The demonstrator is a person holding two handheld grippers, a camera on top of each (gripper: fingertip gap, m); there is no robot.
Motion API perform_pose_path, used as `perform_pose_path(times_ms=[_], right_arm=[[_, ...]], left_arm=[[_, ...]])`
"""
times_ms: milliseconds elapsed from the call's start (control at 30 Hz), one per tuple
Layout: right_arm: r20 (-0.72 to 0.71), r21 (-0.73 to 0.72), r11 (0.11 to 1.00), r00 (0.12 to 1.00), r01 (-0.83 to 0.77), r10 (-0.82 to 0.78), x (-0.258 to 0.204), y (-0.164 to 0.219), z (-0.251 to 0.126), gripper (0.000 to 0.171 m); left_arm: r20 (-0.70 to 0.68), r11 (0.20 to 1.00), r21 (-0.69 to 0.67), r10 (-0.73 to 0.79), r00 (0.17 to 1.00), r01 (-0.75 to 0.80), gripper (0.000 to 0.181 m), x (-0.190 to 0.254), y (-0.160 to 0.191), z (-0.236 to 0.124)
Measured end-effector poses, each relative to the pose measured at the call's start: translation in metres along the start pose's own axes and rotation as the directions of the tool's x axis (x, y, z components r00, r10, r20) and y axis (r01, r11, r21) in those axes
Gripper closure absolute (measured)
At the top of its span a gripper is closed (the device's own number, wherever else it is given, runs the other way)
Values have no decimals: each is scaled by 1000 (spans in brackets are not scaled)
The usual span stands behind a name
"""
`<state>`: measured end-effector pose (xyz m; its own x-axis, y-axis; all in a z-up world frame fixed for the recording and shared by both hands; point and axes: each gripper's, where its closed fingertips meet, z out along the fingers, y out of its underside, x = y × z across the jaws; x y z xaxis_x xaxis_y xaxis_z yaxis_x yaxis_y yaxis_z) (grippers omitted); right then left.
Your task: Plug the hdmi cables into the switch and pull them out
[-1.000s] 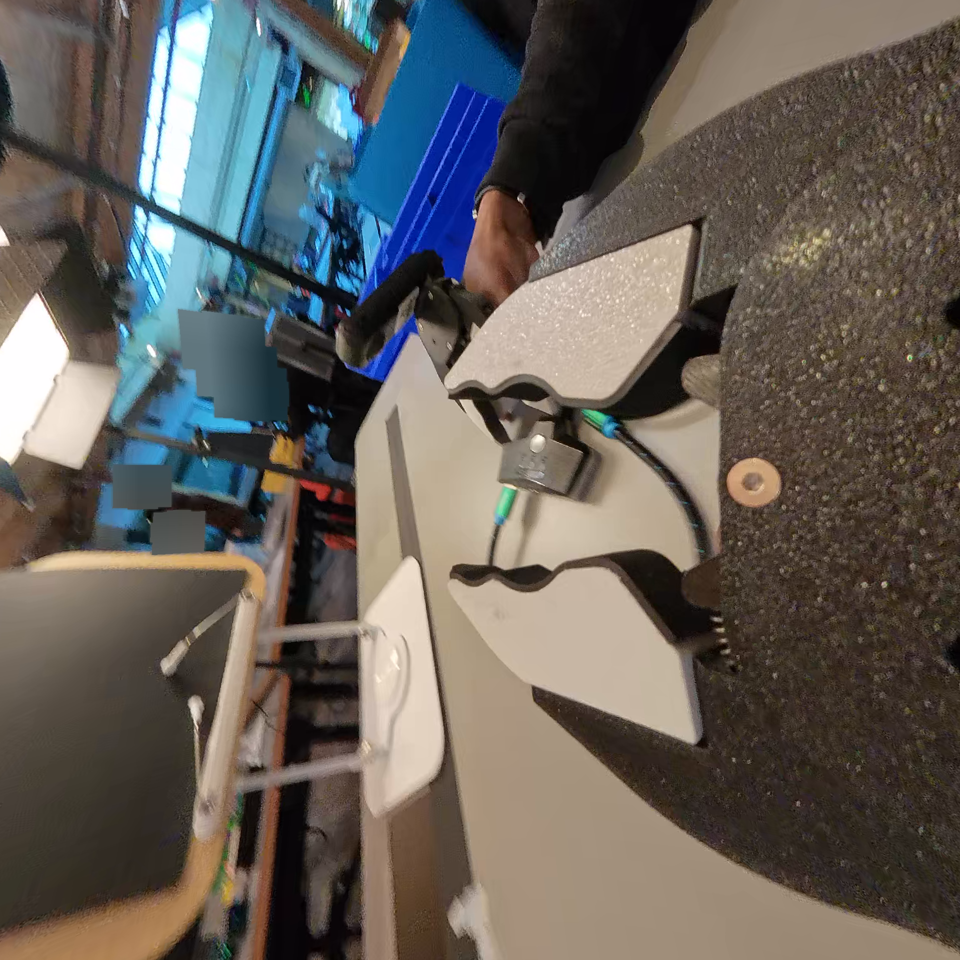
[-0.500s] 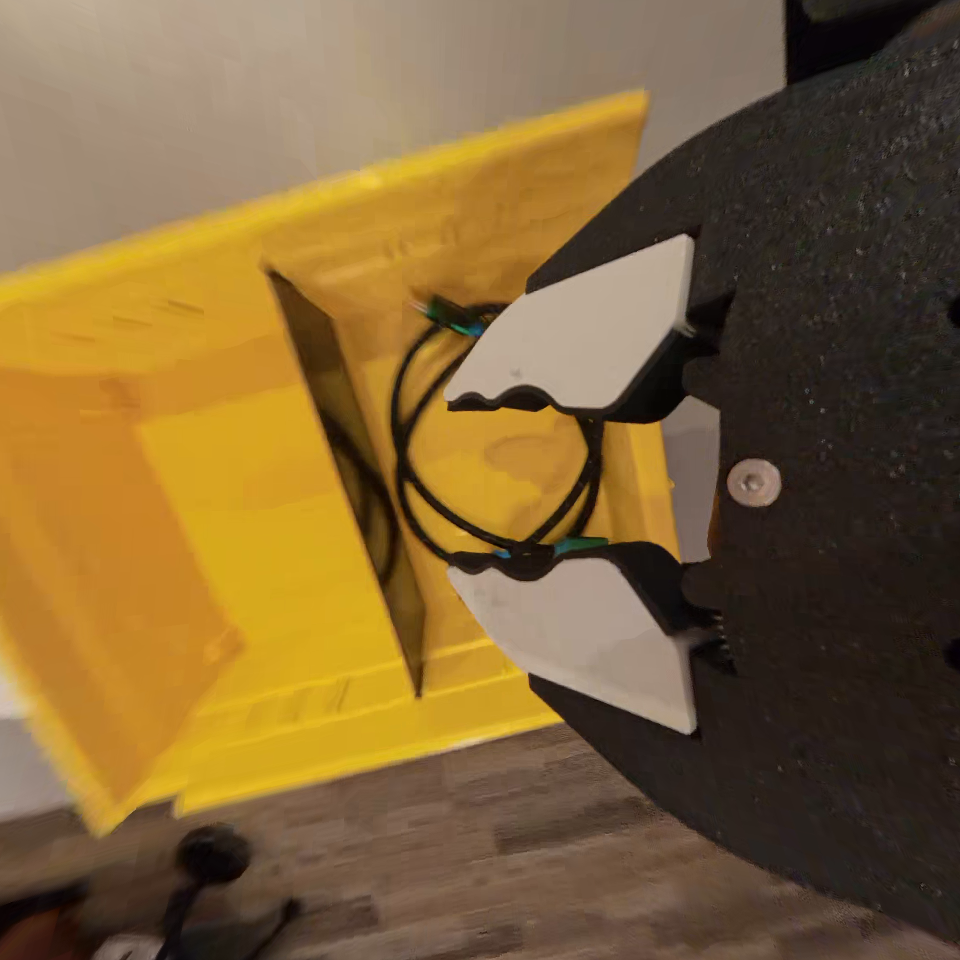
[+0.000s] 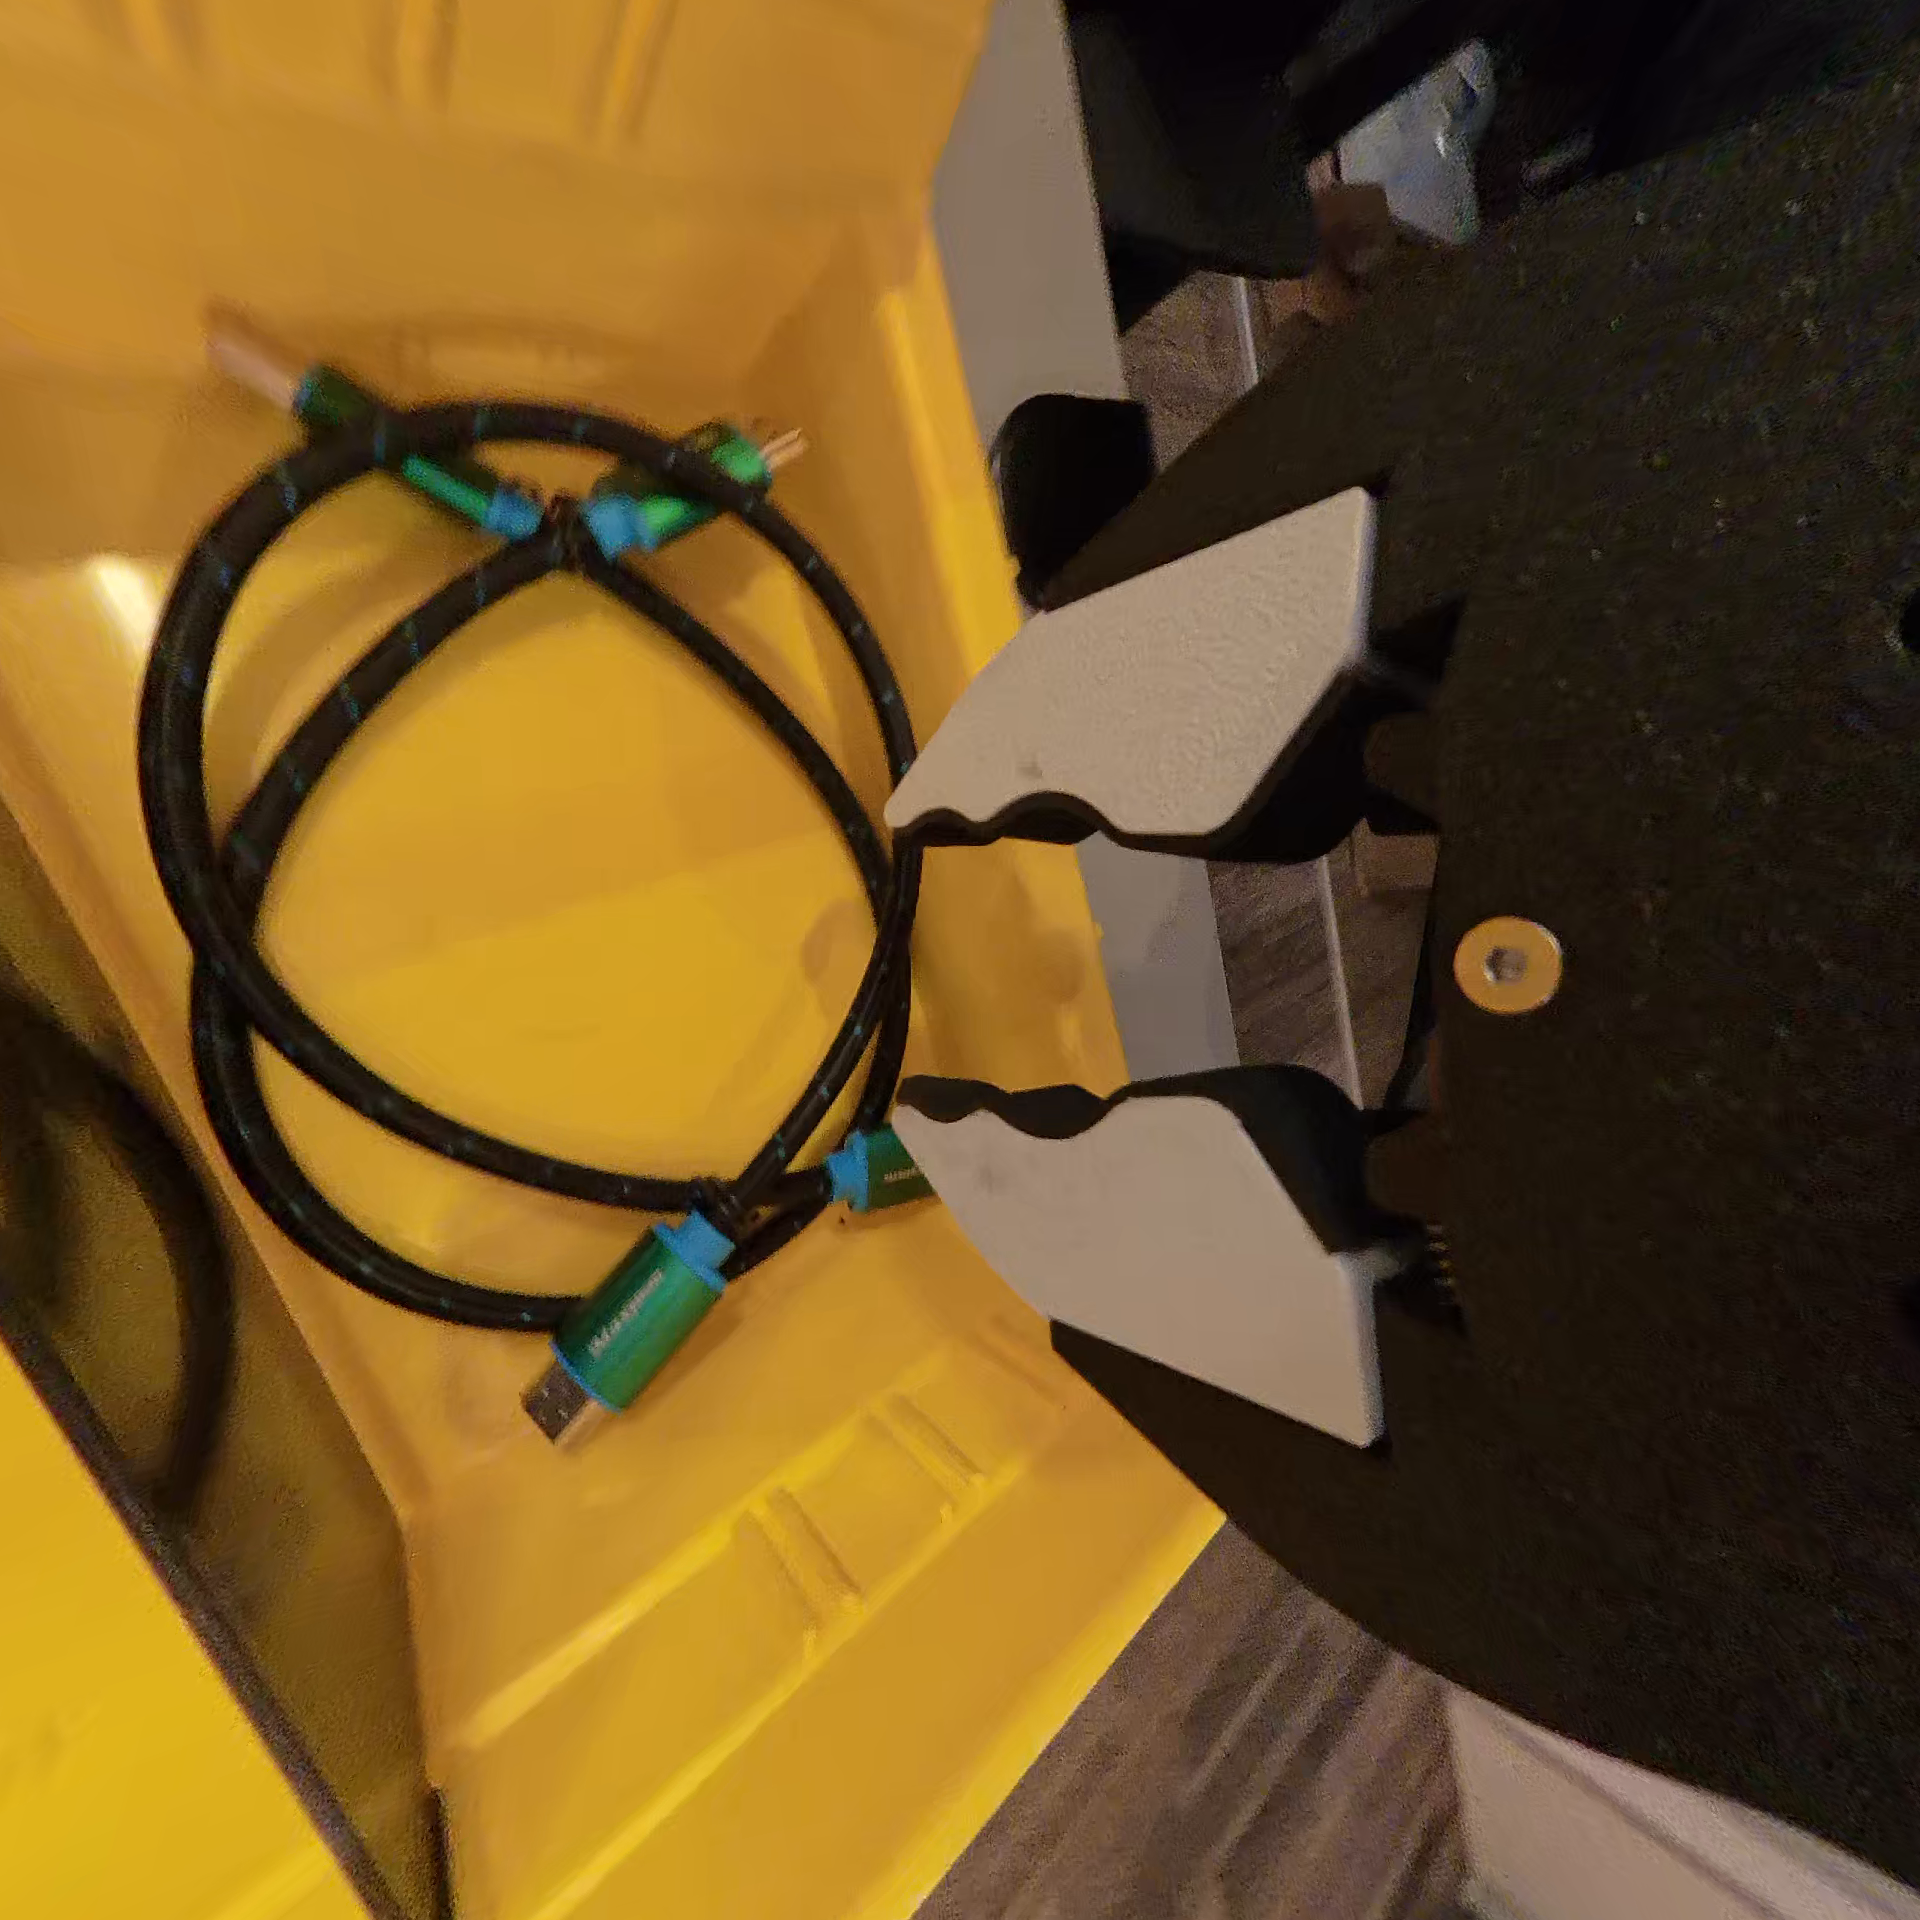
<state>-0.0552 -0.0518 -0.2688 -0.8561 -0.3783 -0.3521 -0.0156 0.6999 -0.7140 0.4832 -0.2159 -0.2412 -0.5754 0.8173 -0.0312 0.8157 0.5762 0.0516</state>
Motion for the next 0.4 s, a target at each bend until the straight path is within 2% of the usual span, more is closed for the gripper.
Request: perform_pose_path(times_ms=[33,233,333,400], right_arm=[[-4,-2,1000,1000,2,-2,0,0,0,104],[-30,-14,1000,999,21,-22,1,2,2,105],[-29,-15,1000,999,23,-24,1,2,2,105],[-21,-12,1000,1000,18,-18,1,1,2,105]], left_arm=[[14,999,-14,-43,999,43,138,-4,0,5],[50,982,-57,-178,983,180,139,-11,2,30],[50,977,-7,-213,976,213,164,-14,-4,33],[69,975,24,-222,972,221,168,-16,-5,28]])
